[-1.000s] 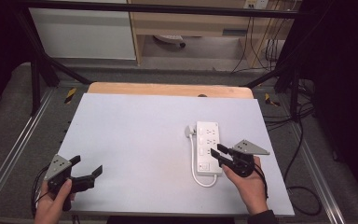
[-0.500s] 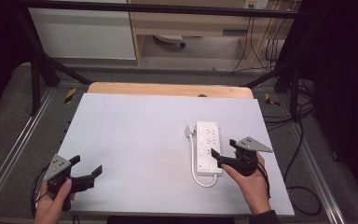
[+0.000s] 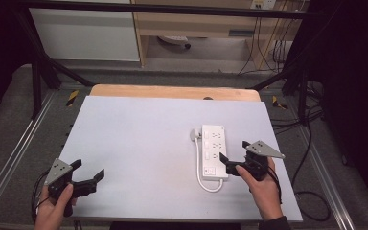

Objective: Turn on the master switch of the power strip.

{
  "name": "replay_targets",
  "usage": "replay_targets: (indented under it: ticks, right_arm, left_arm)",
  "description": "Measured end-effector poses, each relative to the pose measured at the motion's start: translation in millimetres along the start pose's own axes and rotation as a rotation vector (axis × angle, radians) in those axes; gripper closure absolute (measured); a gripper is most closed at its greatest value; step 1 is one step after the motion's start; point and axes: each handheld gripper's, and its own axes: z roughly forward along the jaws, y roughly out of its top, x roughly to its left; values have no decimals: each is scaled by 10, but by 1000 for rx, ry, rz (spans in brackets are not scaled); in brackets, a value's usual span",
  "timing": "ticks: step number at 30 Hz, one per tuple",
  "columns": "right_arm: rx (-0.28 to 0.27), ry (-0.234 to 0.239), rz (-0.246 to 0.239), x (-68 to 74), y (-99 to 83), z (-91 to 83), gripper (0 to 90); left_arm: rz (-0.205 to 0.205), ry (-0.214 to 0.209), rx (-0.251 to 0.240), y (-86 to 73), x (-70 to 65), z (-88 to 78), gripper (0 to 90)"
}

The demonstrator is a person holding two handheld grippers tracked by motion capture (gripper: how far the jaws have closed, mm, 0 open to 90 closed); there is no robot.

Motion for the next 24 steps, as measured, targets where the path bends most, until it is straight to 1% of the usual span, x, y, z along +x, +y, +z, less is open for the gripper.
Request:
replay_targets:
  ticks: [7,15,18,24]
  right_arm:
    - [-27,-8,16,-101,-7,-90,33]
    - [-34,-36,34,-238,-45,-202,35]
    - [-40,-45,40,-286,-58,-242,35]
    - [-37,-63,45,-371,-90,-320,34]
  left_arm:
    - [2,5,3,-1,7,-6,62]
    - [-2,5,-1,-1,9,-10,62]
    - [-5,1,-11,1,9,-12,62]
    - [-5,2,-9,1,10,-15,62]
